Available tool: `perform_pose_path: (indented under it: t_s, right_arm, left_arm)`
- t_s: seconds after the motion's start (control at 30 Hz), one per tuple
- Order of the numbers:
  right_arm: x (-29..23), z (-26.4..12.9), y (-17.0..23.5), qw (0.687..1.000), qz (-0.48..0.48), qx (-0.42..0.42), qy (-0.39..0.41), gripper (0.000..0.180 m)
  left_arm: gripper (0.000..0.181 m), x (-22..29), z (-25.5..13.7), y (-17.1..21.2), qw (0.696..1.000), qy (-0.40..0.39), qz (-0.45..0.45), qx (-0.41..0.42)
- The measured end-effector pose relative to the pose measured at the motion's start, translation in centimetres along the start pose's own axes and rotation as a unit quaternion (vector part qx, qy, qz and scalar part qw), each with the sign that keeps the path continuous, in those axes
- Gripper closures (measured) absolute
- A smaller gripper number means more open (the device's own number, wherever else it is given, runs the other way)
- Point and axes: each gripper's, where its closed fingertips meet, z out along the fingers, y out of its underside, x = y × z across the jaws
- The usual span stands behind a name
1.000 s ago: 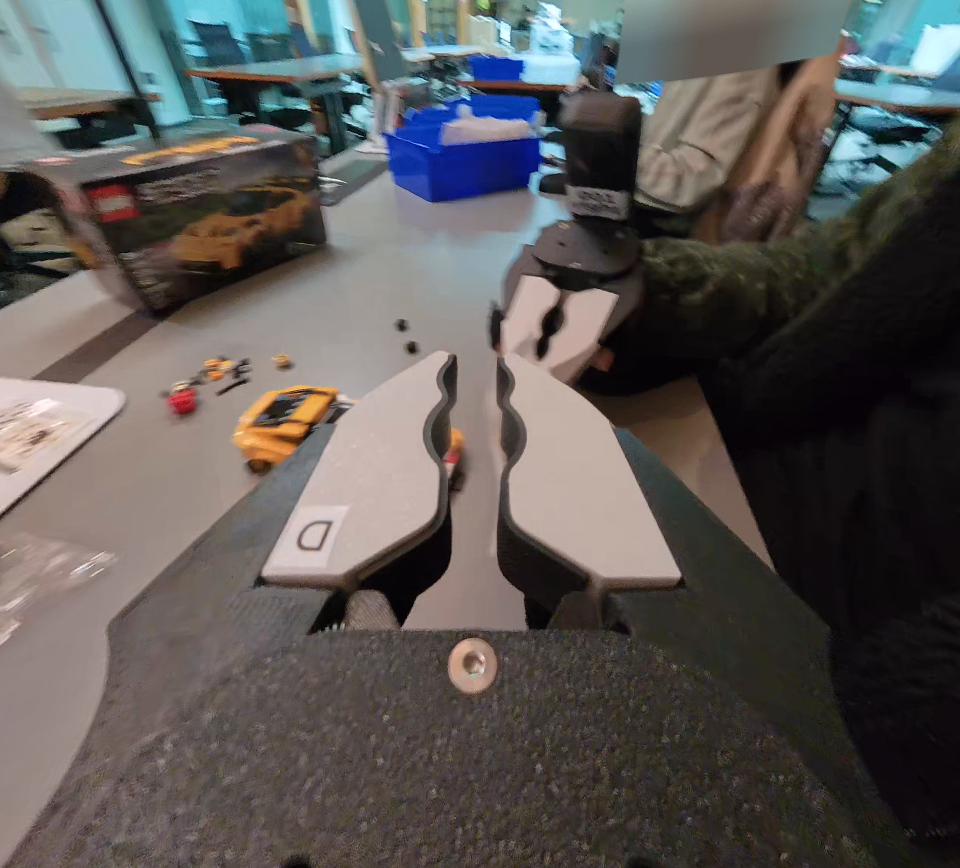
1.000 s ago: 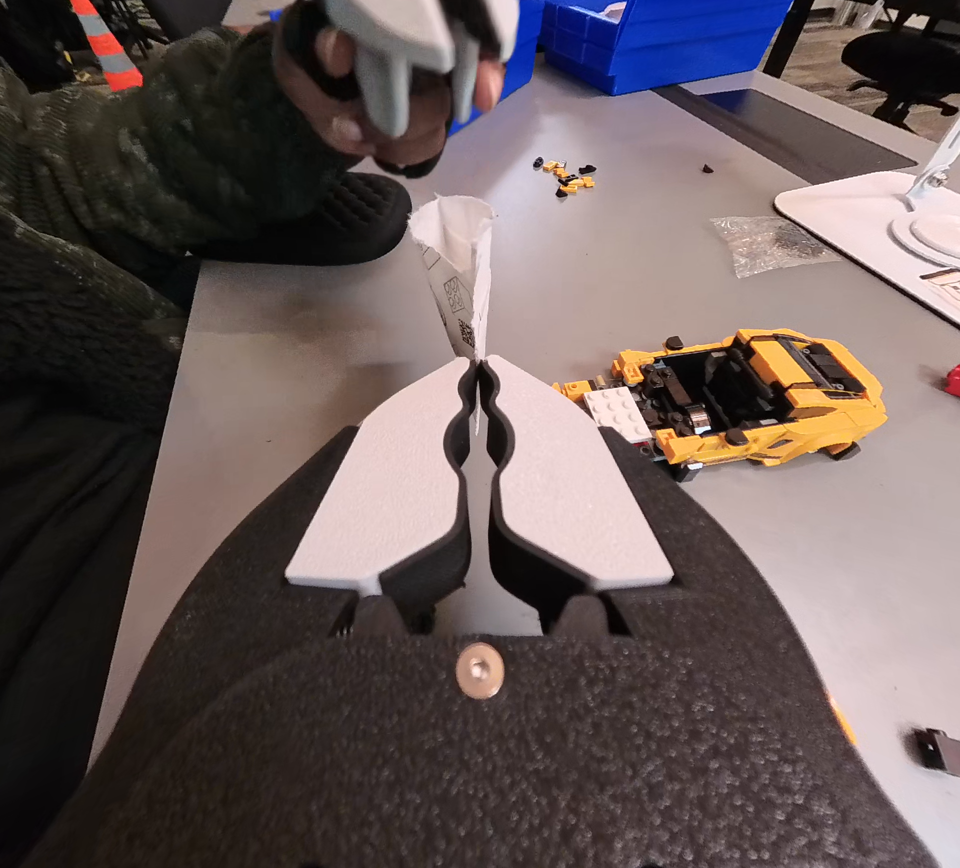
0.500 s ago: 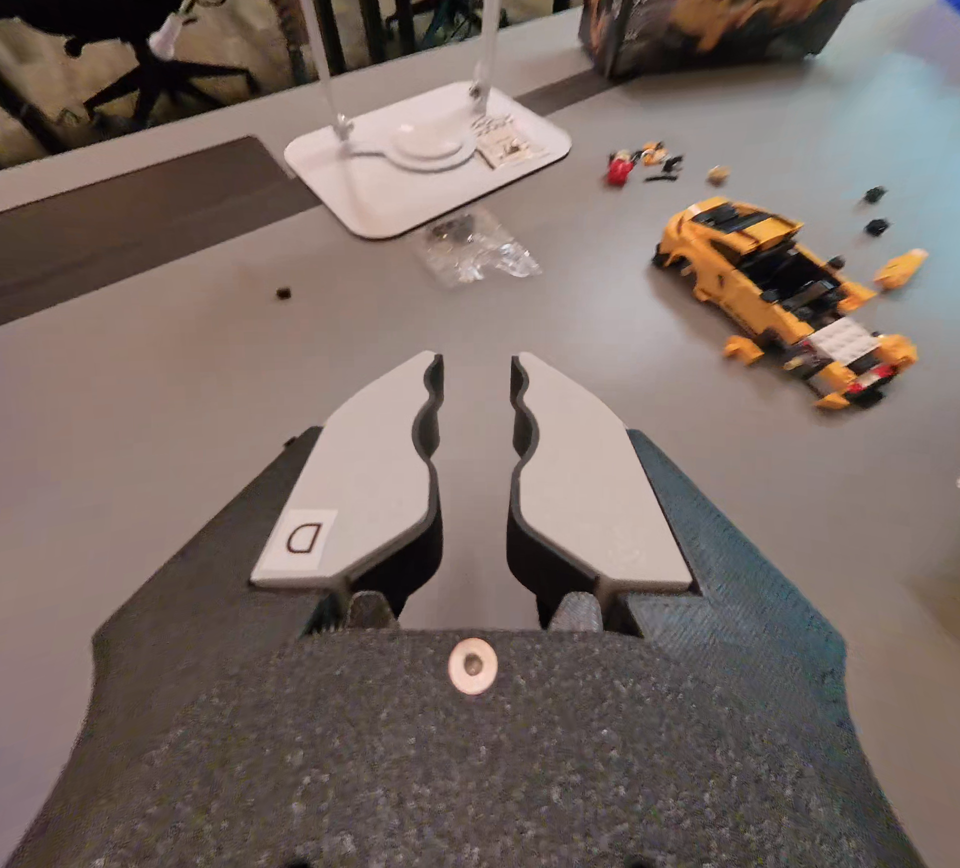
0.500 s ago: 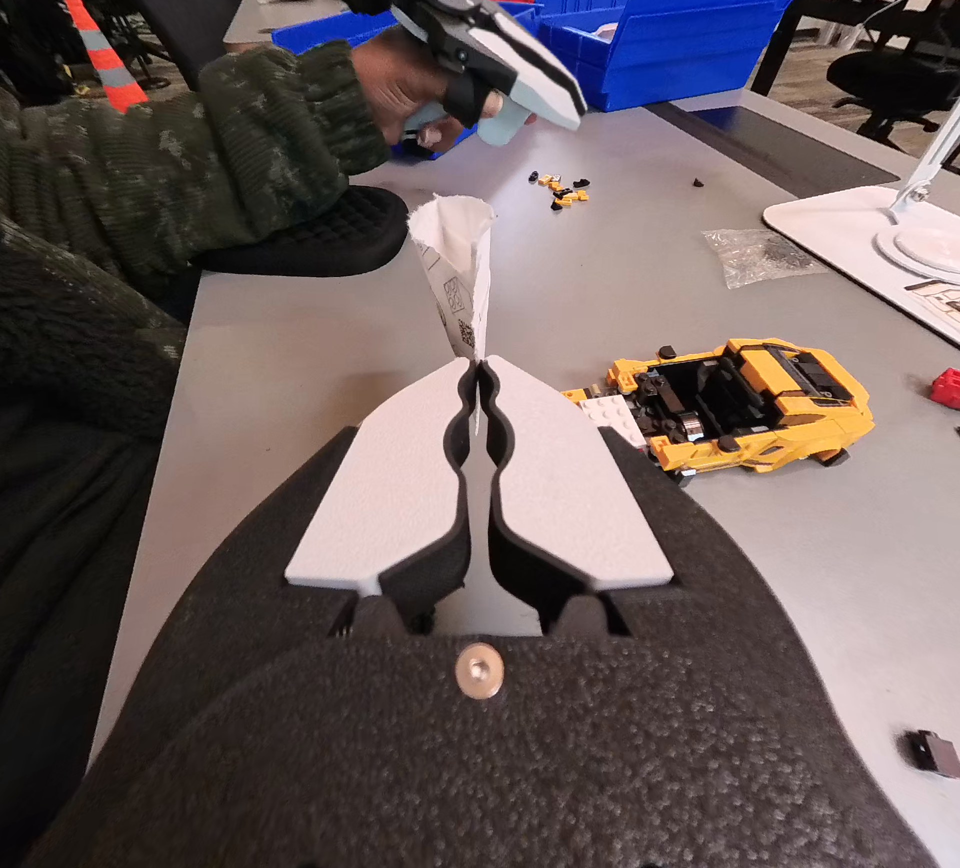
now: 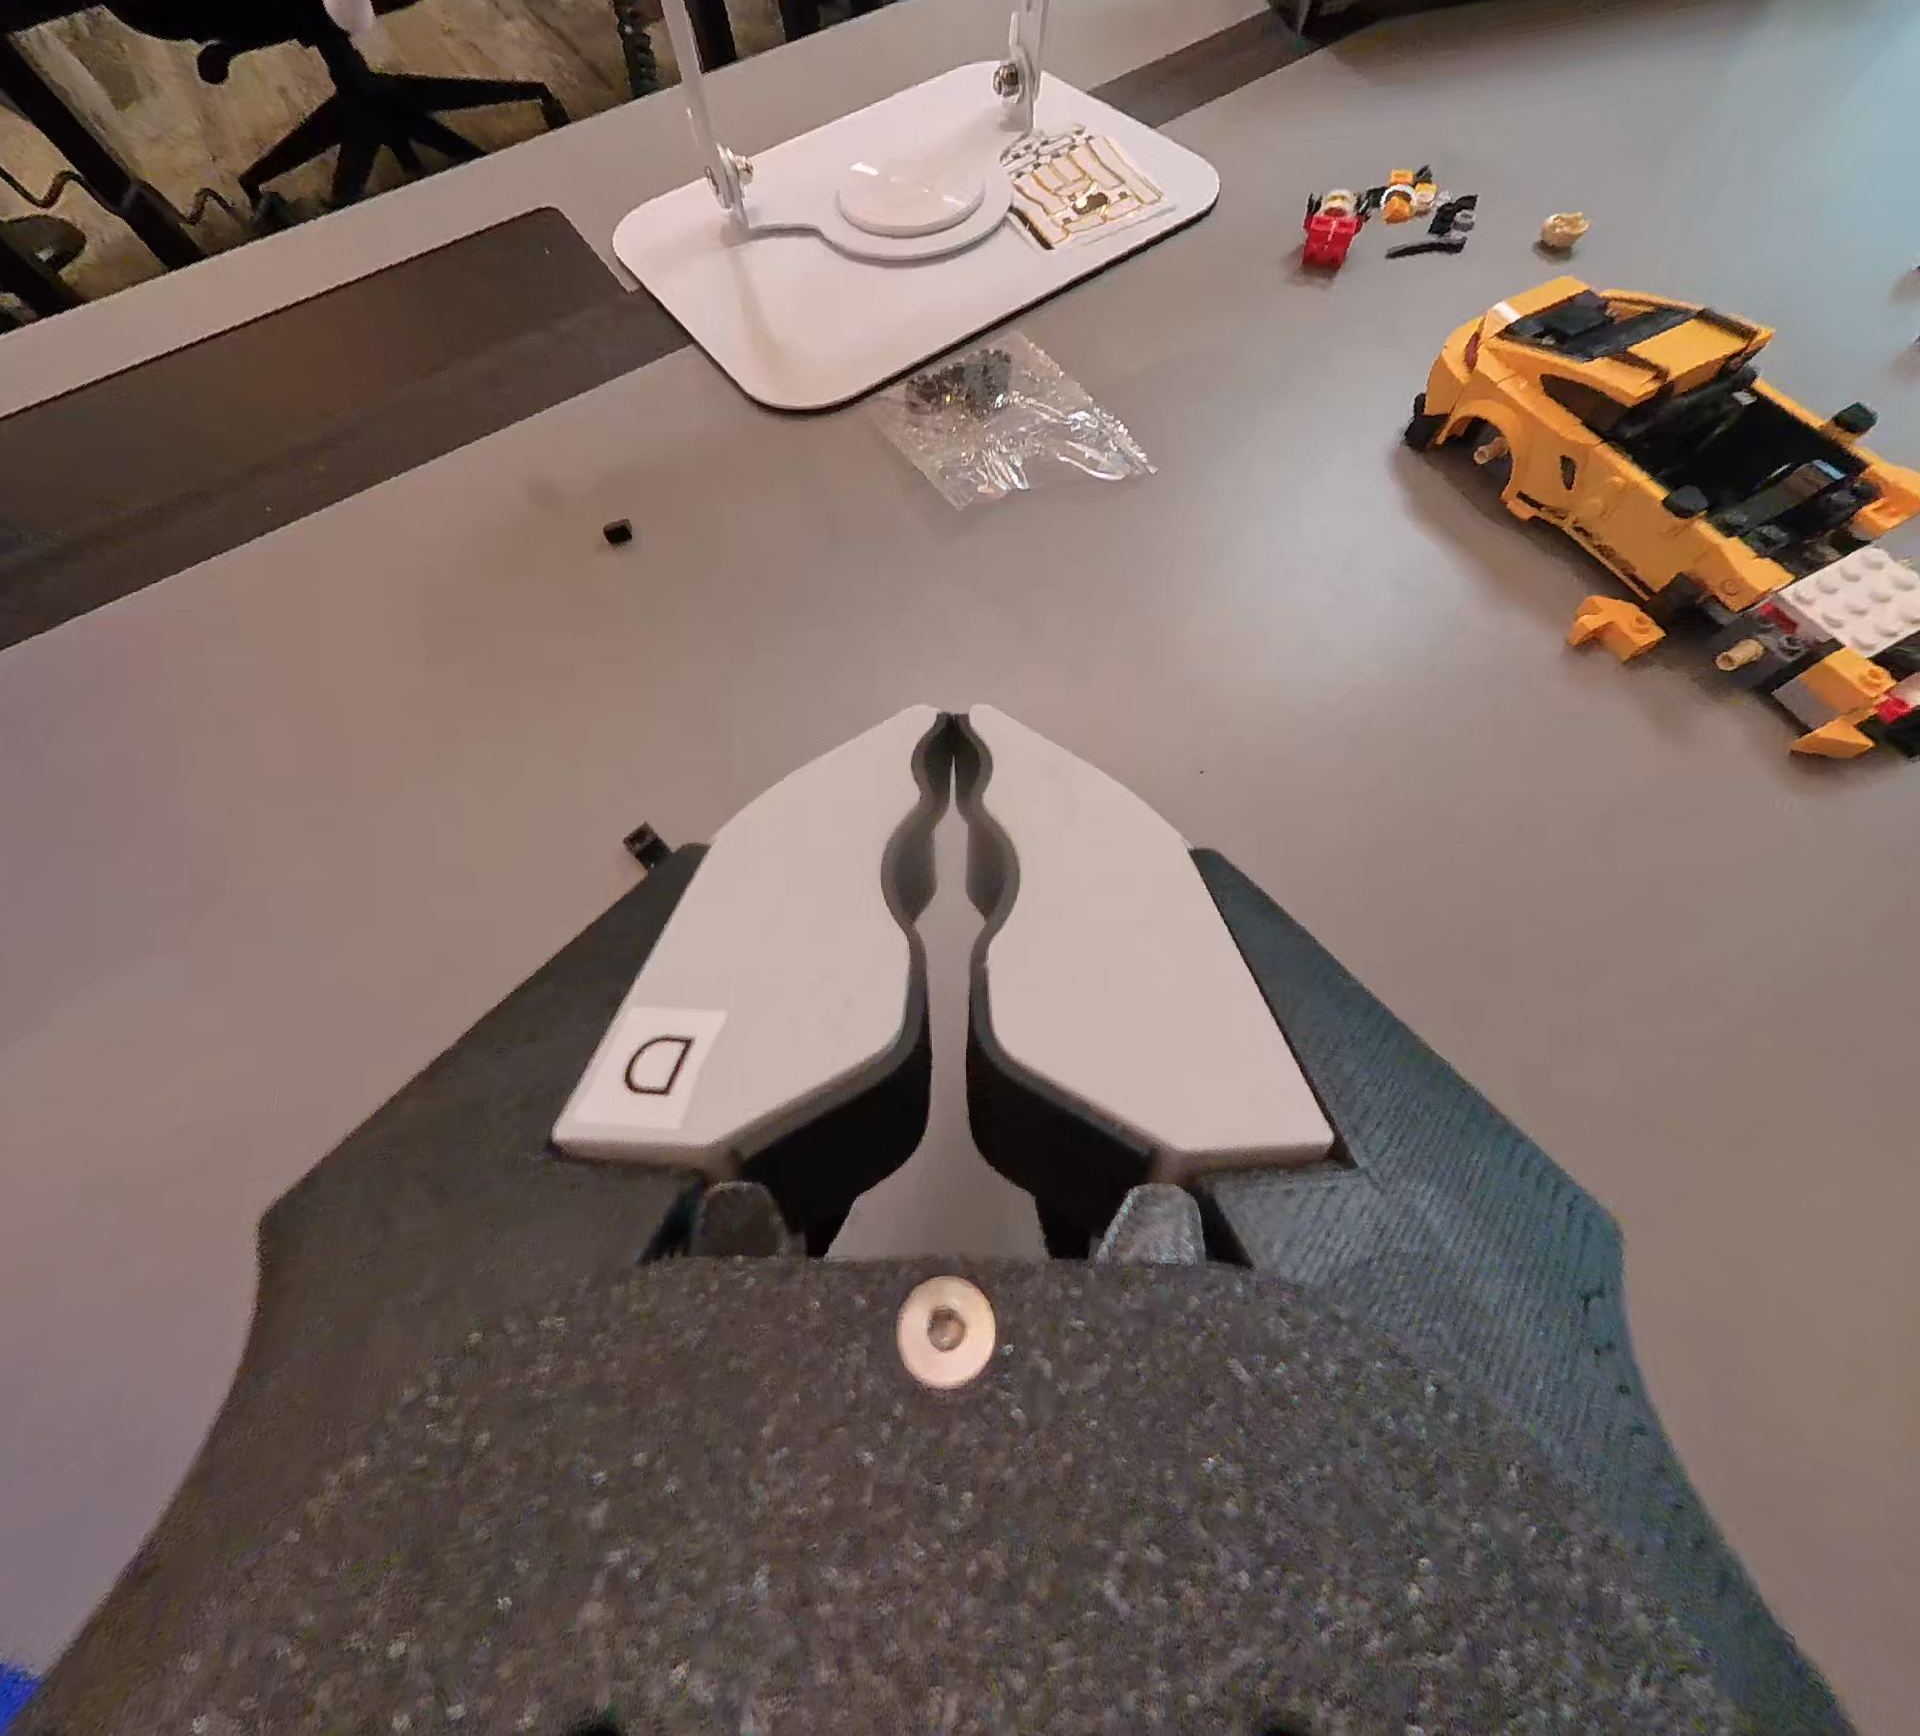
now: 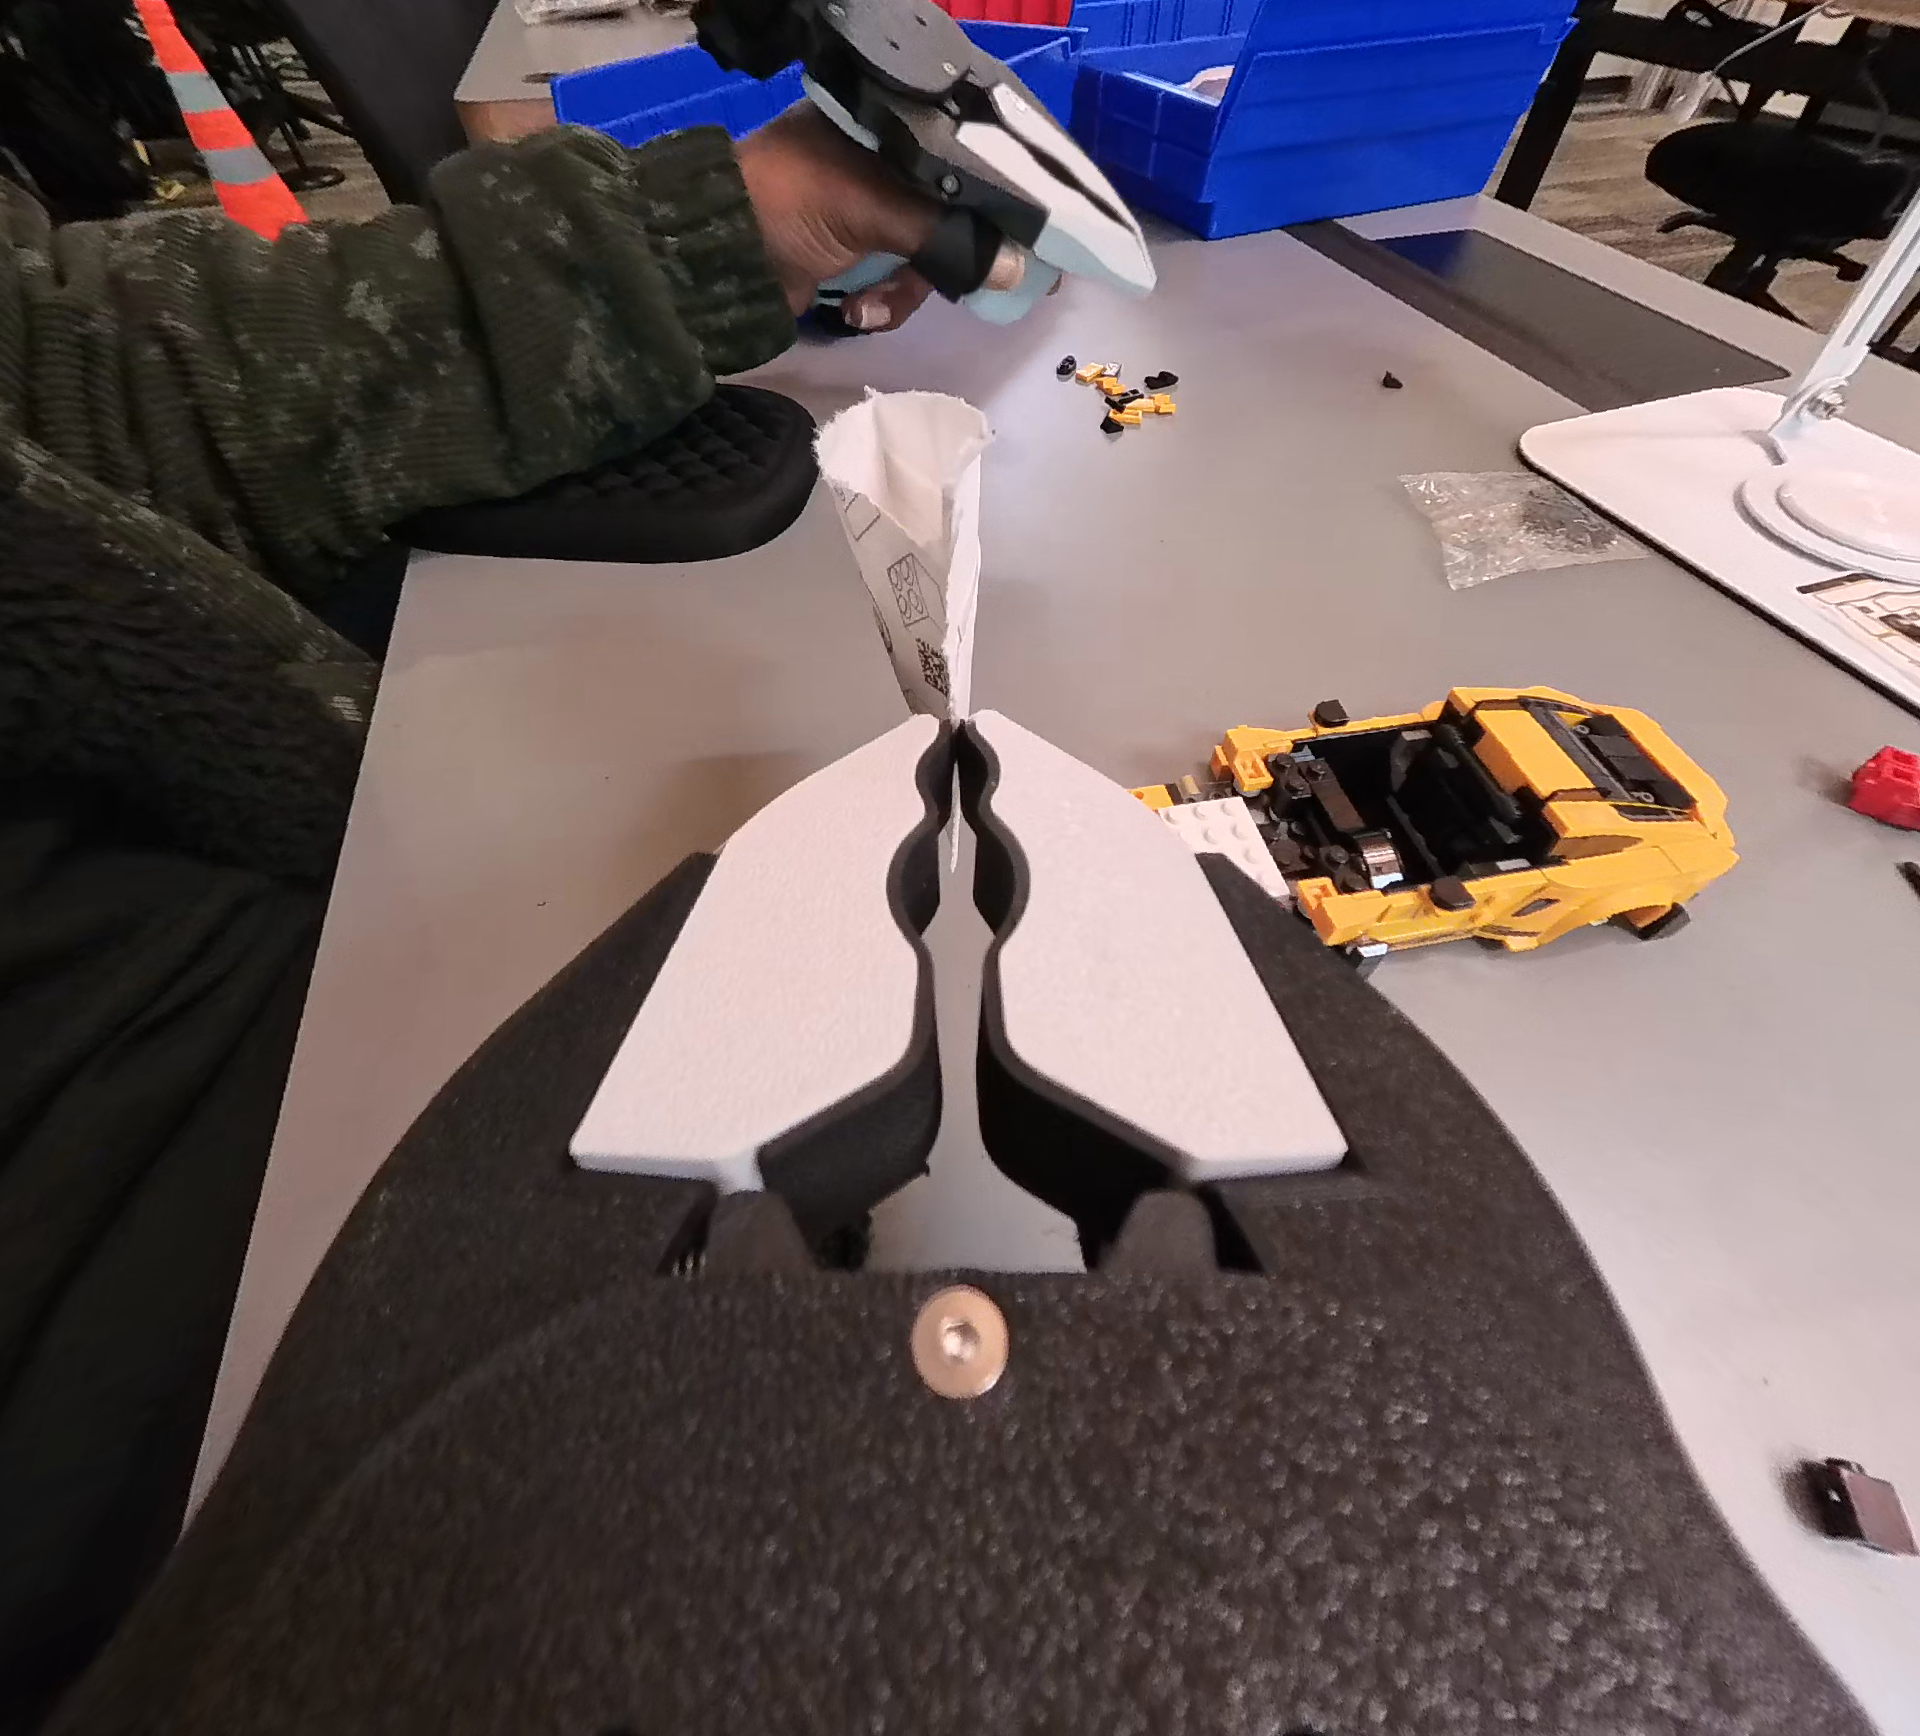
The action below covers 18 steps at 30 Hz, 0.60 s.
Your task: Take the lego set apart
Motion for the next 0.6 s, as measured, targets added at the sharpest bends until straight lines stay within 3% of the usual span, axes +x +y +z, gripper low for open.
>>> perform_pose_path:
  t_s: [0.13, 0.3, 0.6]
  right_arm:
    - [0.0, -0.1, -0.1, 1.000, -0.001, 0.002, 0.000, 0.179]
    - [0.0, -0.1, -0.2, 1.000, 0.000, 0.004, 0.001, 0.179]
    - [0.1, -0.4, -0.4, 1.000, -0.001, 0.008, 0.004, 0.179]
  left_arm:
    - [0.179, -0.8, 0.6, 1.4, 0.999, -0.021, 0.002, -0.037]
    - [0.152, -2.1, 1.2, 3.0, 0.997, -0.035, -0.034, -0.067]
    - [0.152, -3.3, 0.7, 3.9, 0.994, -0.032, -0.070, -0.076]
